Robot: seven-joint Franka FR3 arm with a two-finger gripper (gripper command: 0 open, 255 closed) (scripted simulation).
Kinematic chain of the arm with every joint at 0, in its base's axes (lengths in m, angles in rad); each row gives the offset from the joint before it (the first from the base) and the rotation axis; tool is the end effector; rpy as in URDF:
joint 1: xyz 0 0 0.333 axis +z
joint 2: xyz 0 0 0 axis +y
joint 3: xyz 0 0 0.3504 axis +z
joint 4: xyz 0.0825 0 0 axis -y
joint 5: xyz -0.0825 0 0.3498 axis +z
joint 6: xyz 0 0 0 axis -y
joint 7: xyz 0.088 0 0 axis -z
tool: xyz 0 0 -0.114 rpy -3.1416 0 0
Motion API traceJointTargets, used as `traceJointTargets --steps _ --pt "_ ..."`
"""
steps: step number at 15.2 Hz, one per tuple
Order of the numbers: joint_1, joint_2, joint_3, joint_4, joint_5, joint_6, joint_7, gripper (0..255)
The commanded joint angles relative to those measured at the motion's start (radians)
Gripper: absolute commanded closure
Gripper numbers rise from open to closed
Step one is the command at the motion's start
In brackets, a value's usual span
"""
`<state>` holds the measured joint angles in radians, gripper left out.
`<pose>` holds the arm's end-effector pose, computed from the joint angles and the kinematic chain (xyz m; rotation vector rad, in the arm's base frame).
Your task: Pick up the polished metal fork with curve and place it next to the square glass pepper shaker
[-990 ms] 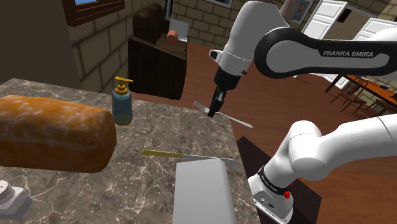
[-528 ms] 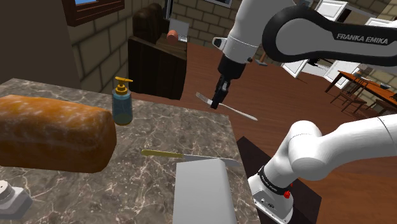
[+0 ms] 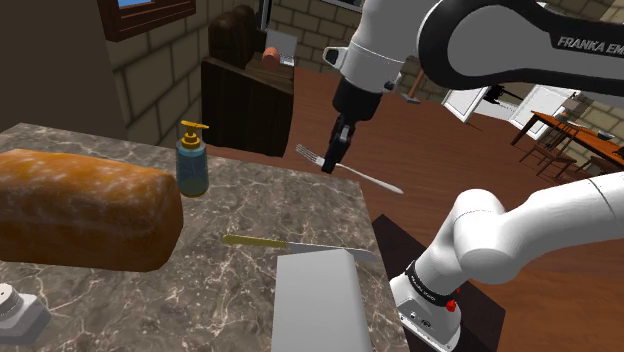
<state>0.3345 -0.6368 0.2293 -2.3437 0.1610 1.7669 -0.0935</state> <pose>0.2478 0.1987 0.5824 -2.9741 -0.9024 -0.0668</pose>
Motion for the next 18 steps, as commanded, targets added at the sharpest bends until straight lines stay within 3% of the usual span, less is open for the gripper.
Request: traceJointTargets --steps 1,10,18 --pt "0.012 0.03 0.043 0.02 0.017 0.016 0.048 255" --pt "0.041 0.227 0.237 0.203 0.033 0.055 0.275 255" --pt "0.053 0.482 0.415 0.441 -0.069 0.066 0.513 255"
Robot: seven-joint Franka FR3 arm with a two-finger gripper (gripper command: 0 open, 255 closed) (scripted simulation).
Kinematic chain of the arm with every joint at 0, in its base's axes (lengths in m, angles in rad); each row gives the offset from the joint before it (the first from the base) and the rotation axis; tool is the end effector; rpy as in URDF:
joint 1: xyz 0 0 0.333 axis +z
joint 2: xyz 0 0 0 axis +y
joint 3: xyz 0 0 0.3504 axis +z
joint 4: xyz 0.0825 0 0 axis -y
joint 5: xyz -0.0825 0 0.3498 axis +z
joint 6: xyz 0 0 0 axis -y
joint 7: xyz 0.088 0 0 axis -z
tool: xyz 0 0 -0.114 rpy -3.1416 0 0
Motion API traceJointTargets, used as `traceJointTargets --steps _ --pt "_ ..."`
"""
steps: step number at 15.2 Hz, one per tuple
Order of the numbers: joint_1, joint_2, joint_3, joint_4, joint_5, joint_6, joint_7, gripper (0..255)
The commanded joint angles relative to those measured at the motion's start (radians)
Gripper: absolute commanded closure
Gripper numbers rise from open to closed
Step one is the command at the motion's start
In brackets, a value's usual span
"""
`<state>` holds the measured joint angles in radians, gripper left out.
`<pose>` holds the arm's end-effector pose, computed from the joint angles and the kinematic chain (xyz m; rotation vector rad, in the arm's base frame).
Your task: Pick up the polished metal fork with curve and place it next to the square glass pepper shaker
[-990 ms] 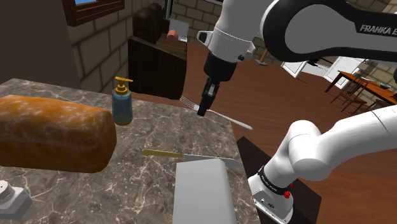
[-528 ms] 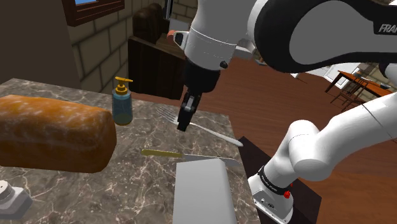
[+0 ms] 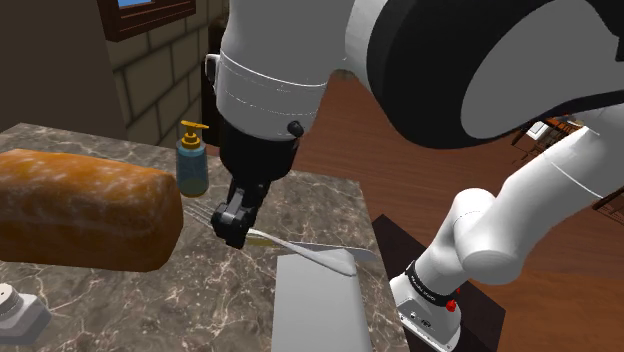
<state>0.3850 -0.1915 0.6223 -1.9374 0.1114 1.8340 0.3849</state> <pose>0.2279 0.4245 0.5883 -2.9740 -0.9046 -0.0676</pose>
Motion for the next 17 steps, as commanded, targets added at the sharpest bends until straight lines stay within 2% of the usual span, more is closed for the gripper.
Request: traceJointTargets --steps 1,5,10,17 --pt "0.008 0.076 0.044 0.071 -0.043 -0.004 0.069 255" --pt "0.053 0.252 0.115 0.232 -0.165 -0.03 0.211 255" --pt "0.184 0.485 0.14 0.472 -0.334 -0.105 0.362 255" --pt "0.173 0.478 0.133 0.371 -0.332 -0.009 0.365 255"
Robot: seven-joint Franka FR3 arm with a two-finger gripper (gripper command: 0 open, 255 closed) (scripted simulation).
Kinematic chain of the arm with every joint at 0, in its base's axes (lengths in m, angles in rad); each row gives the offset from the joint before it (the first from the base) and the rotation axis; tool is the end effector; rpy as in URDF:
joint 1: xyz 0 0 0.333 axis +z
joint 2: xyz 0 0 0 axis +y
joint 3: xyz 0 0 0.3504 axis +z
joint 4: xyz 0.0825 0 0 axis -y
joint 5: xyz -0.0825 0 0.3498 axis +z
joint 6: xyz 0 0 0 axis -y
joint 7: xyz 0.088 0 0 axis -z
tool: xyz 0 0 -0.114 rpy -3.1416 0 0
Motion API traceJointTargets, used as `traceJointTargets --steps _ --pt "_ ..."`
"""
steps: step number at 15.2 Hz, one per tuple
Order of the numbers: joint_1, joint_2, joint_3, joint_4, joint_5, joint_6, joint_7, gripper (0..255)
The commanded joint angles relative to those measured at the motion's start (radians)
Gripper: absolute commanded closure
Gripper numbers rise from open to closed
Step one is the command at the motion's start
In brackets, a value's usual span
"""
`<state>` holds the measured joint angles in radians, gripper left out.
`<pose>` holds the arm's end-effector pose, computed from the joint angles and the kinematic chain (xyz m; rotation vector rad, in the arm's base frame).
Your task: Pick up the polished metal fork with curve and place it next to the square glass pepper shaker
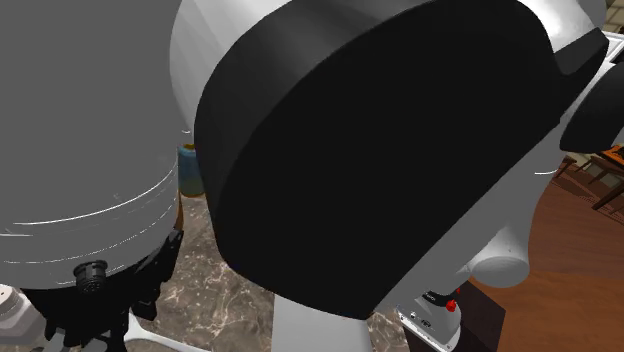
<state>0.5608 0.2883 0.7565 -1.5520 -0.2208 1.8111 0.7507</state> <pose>0.2266 0.5671 0.5559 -2.9741 -0.9009 -0.0667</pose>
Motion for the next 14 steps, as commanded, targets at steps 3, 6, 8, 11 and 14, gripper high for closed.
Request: traceJointTargets --steps 3,6,8,11,14 --pt "-0.006 0.001 -0.003 -0.053 -0.003 0.053 0.003 255" --pt "-0.008 0.005 -0.005 -0.088 -0.008 0.092 0.007 255" --pt "-0.009 0.01 -0.008 -0.11 -0.012 0.117 0.011 255" --pt "-0.009 0.018 -0.011 -0.141 -0.021 0.153 0.017 255" --pt "-0.008 0.029 -0.016 -0.17 -0.031 0.189 0.025 255"
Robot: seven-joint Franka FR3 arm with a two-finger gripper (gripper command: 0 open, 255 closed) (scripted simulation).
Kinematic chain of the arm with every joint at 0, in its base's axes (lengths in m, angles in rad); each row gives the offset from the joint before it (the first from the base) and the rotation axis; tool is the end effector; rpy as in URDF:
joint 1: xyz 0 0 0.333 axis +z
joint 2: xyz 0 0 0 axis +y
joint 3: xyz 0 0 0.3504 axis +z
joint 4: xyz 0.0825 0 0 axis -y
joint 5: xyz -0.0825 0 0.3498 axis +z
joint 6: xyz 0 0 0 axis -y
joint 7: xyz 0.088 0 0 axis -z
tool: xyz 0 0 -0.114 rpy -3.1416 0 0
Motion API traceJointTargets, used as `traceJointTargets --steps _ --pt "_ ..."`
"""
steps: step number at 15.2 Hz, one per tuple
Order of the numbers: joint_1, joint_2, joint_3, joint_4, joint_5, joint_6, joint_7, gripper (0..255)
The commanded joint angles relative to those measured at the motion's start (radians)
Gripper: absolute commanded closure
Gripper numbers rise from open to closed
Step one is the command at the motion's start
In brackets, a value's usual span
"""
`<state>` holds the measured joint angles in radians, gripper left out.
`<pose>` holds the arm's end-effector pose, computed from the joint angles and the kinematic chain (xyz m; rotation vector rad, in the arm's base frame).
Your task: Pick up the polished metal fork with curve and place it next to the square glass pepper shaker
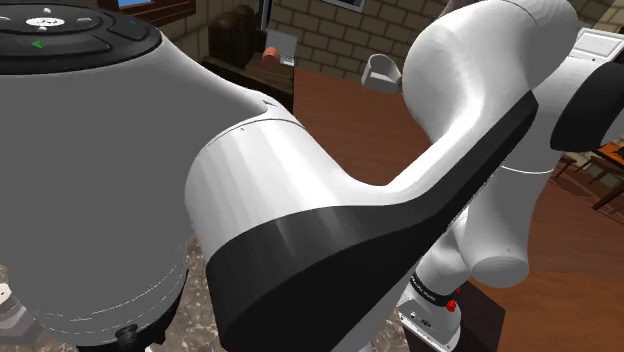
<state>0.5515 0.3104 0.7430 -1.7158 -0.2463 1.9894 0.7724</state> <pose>0.2281 0.5678 0.4877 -2.9740 -0.9008 -0.0667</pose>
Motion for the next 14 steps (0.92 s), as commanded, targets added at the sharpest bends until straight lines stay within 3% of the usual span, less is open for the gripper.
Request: traceJointTargets --steps 1,8,14 --pt "0.002 0.01 -0.004 -0.015 -0.009 0.023 0.006 255" --pt "0.01 0.044 -0.019 -0.071 -0.041 0.103 0.027 255" --pt "0.01 0.044 -0.019 -0.071 -0.041 0.103 0.027 255"
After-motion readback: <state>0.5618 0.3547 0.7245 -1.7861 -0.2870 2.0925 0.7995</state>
